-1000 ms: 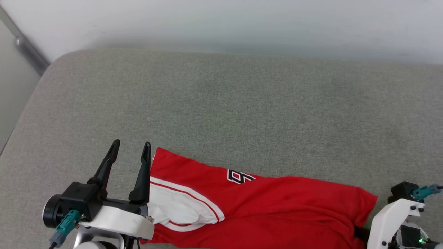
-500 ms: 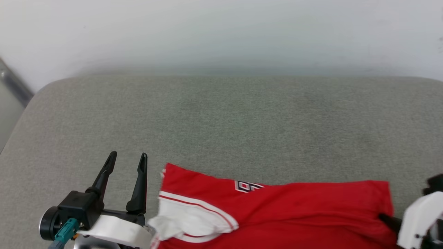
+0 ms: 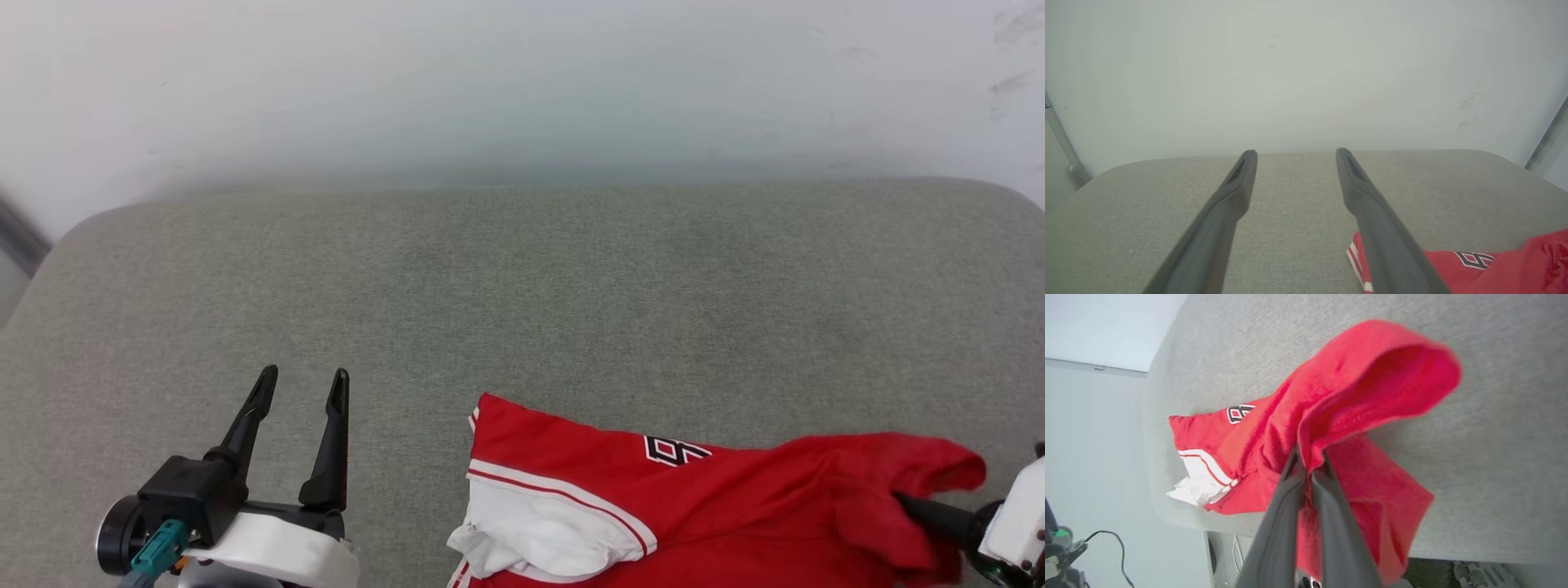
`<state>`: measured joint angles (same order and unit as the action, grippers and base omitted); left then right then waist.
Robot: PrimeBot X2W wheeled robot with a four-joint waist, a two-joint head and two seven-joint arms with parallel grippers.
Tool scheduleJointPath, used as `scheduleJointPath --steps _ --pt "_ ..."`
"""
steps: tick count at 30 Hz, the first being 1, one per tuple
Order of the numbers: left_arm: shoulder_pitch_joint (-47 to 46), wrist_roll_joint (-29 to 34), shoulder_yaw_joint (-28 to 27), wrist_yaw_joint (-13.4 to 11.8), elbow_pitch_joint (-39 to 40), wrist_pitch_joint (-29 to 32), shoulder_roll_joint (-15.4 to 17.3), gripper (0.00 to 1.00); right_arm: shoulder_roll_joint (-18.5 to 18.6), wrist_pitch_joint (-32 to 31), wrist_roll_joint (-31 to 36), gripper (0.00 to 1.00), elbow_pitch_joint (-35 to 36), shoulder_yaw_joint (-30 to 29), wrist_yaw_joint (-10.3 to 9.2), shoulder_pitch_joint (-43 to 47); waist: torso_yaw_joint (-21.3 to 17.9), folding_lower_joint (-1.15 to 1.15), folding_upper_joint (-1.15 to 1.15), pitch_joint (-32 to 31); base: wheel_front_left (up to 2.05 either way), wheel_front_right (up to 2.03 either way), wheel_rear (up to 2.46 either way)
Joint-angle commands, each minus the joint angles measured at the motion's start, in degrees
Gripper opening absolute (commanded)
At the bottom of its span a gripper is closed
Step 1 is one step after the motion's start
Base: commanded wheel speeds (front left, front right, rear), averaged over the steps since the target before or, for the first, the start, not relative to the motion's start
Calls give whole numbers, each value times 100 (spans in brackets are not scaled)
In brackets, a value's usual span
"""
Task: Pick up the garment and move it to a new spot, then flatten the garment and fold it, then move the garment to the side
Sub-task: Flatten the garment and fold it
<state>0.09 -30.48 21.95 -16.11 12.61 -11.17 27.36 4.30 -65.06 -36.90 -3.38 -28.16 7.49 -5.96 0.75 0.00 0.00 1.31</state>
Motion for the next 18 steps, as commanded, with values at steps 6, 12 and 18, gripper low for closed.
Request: scheduleJointPath --steps 6,12,18 --pt "-29 -23 55 15 -47 67 -22 100 -159 -663 -1833 0 -338 263 0 -60 194 0 0 -35 0 0 0" --pt "-121 -62 85 40 -118 65 -65 100 -147 -139 -3216 0 -979 1396 0 -9 430 0 0 17 0 0 0" --pt "-258 -82 146 110 -176 67 -111 100 -146 626 -3882 0 -1494 2787 1 -264 648 0 0 145 0 0 0"
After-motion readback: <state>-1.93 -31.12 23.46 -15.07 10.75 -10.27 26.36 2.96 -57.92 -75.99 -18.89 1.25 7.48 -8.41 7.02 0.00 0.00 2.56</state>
